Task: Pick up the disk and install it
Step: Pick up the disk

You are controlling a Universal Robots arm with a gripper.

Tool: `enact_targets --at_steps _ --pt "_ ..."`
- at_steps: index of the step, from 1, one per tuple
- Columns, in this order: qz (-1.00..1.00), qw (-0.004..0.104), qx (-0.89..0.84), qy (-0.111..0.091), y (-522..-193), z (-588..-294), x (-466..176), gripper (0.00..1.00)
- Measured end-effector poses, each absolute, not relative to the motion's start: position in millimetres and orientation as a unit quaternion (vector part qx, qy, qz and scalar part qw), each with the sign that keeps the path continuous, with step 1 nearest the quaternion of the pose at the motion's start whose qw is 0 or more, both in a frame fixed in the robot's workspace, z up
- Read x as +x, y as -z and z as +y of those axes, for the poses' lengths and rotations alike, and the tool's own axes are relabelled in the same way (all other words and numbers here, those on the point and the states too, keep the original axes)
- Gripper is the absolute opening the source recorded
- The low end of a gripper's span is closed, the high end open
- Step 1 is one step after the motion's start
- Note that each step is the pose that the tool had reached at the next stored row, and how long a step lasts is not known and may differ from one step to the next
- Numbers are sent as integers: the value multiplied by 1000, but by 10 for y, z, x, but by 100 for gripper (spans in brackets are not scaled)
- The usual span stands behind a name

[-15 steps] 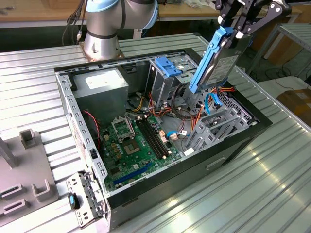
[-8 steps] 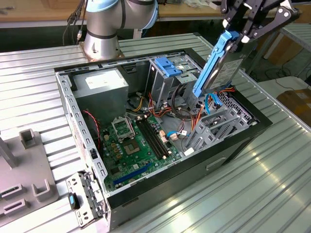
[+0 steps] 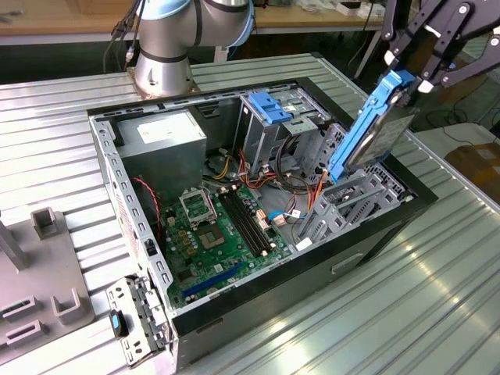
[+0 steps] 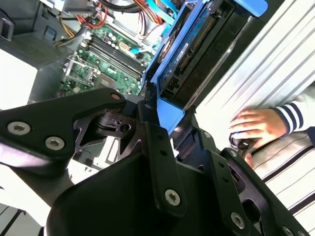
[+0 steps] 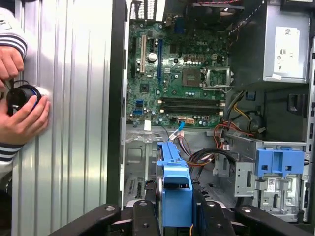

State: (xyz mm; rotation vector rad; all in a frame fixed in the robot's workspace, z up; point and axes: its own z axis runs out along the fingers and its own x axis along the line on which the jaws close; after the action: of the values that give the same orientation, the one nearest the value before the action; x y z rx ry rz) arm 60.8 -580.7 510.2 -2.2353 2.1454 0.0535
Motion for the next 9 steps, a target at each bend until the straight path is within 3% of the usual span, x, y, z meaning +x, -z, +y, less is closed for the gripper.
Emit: enact_targets --at_steps 9 --pt "714 22 -699 -17 -5024 -5896 660 36"
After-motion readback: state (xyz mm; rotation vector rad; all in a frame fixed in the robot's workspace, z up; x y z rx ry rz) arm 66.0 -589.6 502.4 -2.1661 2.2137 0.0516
